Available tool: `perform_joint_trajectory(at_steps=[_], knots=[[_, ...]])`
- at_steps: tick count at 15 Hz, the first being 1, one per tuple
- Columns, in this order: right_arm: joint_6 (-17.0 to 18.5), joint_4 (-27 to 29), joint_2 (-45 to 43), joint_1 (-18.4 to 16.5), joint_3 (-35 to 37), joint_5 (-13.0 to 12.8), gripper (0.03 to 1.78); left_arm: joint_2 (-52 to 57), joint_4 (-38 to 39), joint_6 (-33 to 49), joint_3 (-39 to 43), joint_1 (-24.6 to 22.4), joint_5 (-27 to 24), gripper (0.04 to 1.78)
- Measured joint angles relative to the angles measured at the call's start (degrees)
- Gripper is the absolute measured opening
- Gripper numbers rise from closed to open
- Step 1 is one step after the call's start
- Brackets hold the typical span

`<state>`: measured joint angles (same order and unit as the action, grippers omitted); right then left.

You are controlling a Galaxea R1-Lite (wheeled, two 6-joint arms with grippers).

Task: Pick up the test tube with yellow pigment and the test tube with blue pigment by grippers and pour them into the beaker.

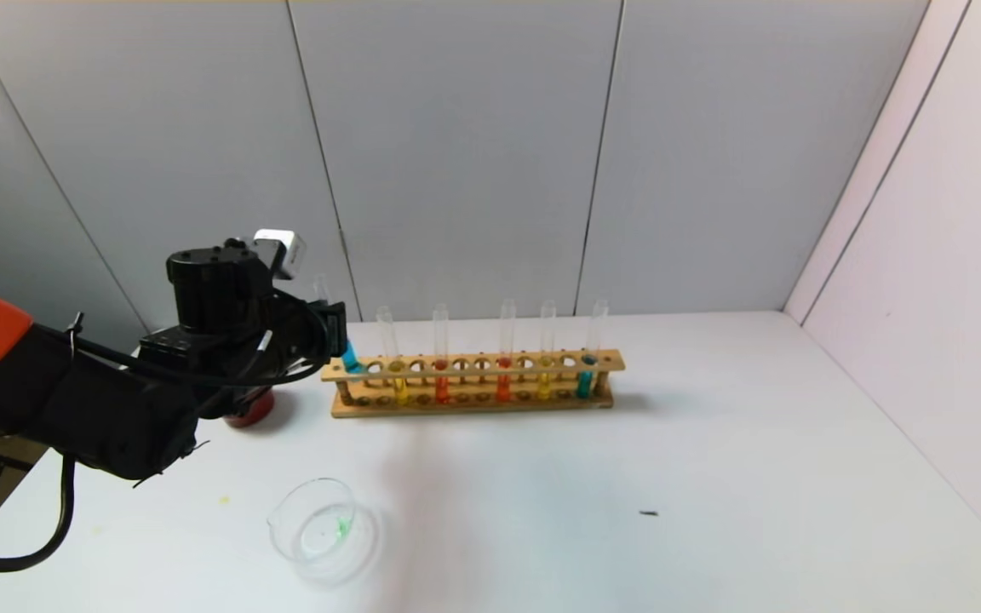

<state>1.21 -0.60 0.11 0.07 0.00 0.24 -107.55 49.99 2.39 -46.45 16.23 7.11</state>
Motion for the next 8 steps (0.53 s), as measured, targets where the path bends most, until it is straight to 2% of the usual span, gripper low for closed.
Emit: perform_joint_trajectory(at_steps=[8], knots=[[0.0,0.0,0.0,0.0,0.0,0.0,1.74,2.8,-3.5,-0.2,-2.9,1.5,1.7,0.3]])
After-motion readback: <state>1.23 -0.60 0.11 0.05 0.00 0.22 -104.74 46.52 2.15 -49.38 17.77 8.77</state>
